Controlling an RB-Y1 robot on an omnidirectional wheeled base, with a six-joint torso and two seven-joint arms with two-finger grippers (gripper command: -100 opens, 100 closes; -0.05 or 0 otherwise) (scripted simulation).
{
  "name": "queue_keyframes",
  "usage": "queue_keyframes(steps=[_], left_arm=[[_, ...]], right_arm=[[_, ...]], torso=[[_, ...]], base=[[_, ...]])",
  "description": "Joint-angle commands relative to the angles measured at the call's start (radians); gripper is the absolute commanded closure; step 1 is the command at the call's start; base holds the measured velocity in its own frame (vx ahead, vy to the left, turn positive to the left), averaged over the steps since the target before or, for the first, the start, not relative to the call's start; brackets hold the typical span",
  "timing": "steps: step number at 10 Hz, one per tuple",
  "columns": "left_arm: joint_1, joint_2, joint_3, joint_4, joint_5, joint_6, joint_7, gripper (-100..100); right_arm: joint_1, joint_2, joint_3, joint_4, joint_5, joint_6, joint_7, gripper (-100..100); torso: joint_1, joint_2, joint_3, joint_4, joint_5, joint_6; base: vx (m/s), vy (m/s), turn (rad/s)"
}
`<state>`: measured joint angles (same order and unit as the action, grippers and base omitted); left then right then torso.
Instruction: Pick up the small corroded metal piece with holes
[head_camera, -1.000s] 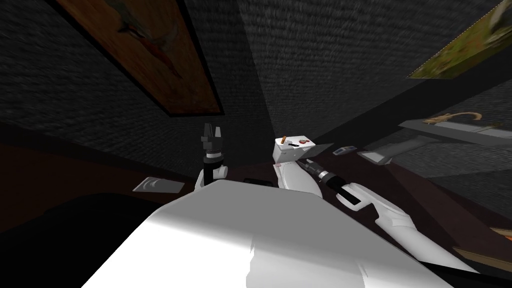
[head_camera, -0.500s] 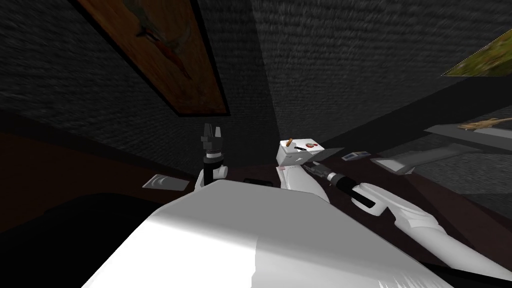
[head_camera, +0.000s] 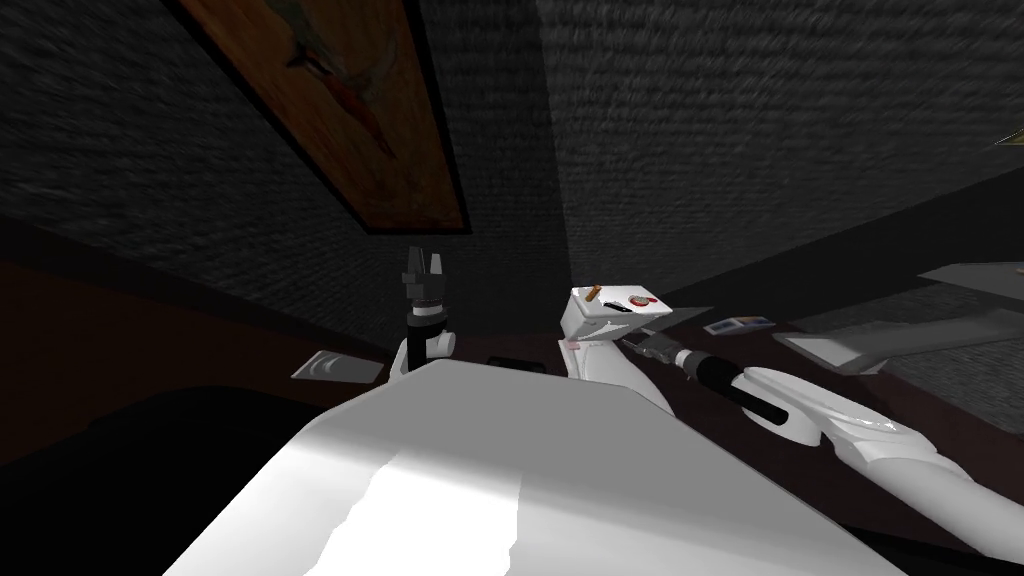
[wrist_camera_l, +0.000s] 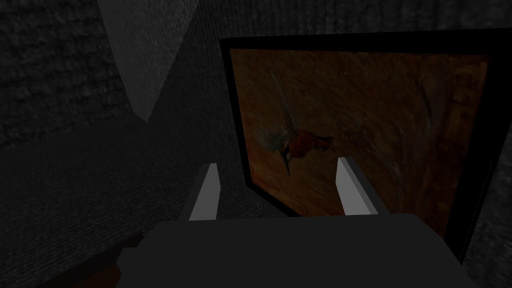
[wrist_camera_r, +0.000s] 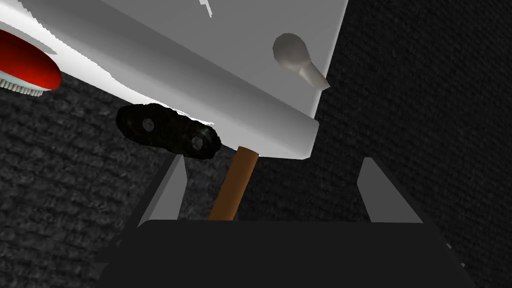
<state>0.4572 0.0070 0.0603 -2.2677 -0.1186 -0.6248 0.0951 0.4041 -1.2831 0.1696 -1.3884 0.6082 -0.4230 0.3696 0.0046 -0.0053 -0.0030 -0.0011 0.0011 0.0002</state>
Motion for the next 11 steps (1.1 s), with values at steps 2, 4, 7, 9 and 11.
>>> queue_keyframes(steps=[2, 4, 7, 9, 11], left_arm=[[0.0, 0.0, 0.0, 0.0, 0.0, 0.0, 0.0, 0], [0.0, 0.0, 0.0, 0.0, 0.0, 0.0, 0.0, 0], [0.0, 0.0, 0.0, 0.0, 0.0, 0.0, 0.0, 0], [0.0, 0.0, 0.0, 0.0, 0.0, 0.0, 0.0, 0], [0.0, 0.0, 0.0, 0.0, 0.0, 0.0, 0.0, 0]], right_arm=[[-0.004, -0.086, 0.029, 0.069, 0.061, -0.022, 0.034, -100], [-0.005, -0.121, 0.04, 0.104, 0.084, -0.032, 0.047, -100], [-0.006, -0.173, 0.063, 0.151, 0.123, -0.049, 0.068, -100], [-0.007, -0.215, 0.081, 0.186, 0.154, -0.063, 0.085, -100], [-0.008, -0.244, 0.093, 0.208, 0.174, -0.072, 0.095, -100]], torso=[[0.0, -0.002, -0.001, 0.0, 0.0, -0.001], [0.002, -0.003, -0.002, -0.001, 0.0, 0.0], [-0.003, 0.003, 0.001, 0.001, -0.001, 0.0], [0.0, -0.002, -0.001, 0.0, 0.0, 0.0], [-0.001, -0.001, -0.001, 0.0, 0.0, 0.0]], base=[[0.116, 0.061, 0.203], [0.12, 0.079, 0.103], [0.063, 0.021, 0.075], [0.122, 0.052, 0.16], [0.1, 0.034, 0.081]])
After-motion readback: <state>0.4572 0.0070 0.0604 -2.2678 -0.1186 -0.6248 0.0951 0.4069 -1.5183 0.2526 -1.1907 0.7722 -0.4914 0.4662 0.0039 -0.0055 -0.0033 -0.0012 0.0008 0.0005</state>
